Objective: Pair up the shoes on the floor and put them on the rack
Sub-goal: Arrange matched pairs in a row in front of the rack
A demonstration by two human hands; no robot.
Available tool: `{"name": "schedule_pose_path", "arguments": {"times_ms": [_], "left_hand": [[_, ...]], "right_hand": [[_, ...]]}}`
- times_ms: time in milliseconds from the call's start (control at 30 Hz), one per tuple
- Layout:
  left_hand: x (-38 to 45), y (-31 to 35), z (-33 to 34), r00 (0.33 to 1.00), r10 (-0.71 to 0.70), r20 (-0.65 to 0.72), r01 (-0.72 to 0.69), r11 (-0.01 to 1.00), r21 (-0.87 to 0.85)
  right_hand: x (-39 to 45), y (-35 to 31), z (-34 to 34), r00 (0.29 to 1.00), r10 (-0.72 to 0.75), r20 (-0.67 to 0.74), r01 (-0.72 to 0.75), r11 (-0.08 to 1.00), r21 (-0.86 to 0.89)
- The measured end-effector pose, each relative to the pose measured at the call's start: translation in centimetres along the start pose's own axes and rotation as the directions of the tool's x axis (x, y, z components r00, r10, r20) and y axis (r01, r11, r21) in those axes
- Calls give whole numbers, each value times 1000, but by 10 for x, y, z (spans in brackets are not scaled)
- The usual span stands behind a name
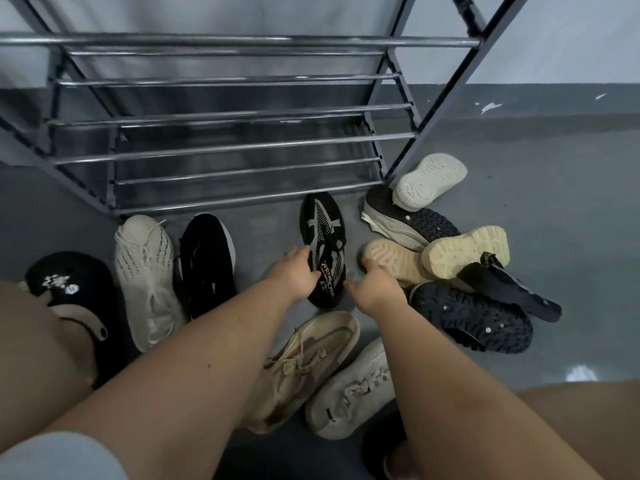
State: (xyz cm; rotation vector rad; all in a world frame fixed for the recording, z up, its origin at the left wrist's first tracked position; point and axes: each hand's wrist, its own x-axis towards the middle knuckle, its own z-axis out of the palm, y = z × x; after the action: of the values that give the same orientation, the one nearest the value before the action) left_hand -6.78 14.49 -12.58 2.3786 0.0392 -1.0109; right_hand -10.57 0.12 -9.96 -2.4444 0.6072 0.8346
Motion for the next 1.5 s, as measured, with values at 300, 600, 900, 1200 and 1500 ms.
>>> {"name": "schedule_pose_path", "arguments": {"times_ms": [300, 600, 900, 1200, 1500], "left_hand": [[-38, -6, -5, 971, 238, 18, -229, 909, 347], [-50, 34, -5, 937, 347, 48, -320, 790, 523], [-31, 101, 5, 909, 409, 82, -383, 739, 555], [4, 162, 43, 877, 450, 171, -462, 689, 558], [51, 195, 76, 911, 353, 214, -412, 749, 519]], "right_hand": [[-36, 28, -13, 998, -41, -54, 25, 960, -278], [-48, 57, -52, 986, -3, -166, -53, 940, -336], [-25, 85, -130, 960, -107, -257, -24, 889, -457], [4, 162, -159, 961, 72, -267, -165, 924, -346], [45, 178, -146, 972, -6, -234, -53, 968, -244]]}}
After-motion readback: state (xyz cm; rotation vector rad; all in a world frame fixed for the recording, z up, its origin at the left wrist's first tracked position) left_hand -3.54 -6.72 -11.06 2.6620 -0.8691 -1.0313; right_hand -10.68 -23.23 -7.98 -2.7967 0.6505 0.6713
